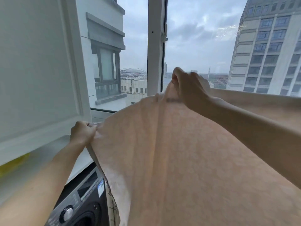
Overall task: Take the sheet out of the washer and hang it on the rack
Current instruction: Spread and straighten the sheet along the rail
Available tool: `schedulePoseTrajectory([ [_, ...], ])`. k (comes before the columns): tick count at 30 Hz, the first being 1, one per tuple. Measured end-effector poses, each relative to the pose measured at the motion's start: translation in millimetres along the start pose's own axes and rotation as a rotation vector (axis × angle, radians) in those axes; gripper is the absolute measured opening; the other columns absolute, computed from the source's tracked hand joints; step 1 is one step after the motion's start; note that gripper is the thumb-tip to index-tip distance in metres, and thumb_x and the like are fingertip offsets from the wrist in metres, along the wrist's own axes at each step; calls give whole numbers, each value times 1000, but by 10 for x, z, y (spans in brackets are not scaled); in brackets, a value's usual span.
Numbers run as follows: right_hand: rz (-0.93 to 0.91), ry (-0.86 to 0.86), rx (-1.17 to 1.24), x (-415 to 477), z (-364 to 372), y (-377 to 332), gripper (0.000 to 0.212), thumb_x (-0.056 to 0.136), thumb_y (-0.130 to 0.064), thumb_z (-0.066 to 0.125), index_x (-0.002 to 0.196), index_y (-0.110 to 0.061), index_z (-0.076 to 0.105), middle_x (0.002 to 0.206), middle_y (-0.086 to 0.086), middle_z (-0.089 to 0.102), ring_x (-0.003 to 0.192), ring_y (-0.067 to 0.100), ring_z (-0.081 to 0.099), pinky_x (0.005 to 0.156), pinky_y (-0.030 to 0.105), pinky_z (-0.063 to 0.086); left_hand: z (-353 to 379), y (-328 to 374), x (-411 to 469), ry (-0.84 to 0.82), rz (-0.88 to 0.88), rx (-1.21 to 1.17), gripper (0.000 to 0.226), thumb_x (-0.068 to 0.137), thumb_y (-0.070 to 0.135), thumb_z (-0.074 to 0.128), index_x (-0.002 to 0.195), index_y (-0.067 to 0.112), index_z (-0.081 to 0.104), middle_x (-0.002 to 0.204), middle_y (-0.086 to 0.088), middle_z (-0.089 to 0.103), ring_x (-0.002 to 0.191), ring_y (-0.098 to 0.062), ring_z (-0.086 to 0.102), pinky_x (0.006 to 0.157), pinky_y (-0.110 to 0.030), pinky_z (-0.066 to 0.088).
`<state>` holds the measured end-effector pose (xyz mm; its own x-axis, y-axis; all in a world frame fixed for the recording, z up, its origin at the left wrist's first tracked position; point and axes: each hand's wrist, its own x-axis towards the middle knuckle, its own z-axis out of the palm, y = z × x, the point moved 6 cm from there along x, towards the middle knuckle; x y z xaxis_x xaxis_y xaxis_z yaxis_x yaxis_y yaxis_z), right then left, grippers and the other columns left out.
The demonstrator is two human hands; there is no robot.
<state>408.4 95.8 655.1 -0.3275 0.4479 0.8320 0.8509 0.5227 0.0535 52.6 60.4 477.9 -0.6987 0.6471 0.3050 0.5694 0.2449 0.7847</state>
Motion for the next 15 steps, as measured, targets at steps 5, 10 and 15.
schedulePoseTrajectory([
  [5,-64,-132,-52,-133,176,-155,7,94,-9,48,90,-15,50,59,0,48,50,20,41,58,31,30,355,100,-197,-441,23,215,22,84,22,66,90,1,68,89,-15,69,79,-27,66,64,-29,47],
  [10,-33,-156,-10,-214,211,-111,7,96,-12,44,91,-14,49,63,1,49,55,25,47,54,31,30,628,1046,-523,-667,343,-248,31,92,30,63,121,18,61,107,3,67,98,-10,63,69,-20,50],
  [15,-36,-134,10,-281,171,-101,9,97,-15,43,90,-14,48,67,6,56,58,28,52,55,31,33,794,1650,-779,-620,649,-349,20,93,25,62,107,11,66,91,9,66,75,11,60,65,-7,46],
])
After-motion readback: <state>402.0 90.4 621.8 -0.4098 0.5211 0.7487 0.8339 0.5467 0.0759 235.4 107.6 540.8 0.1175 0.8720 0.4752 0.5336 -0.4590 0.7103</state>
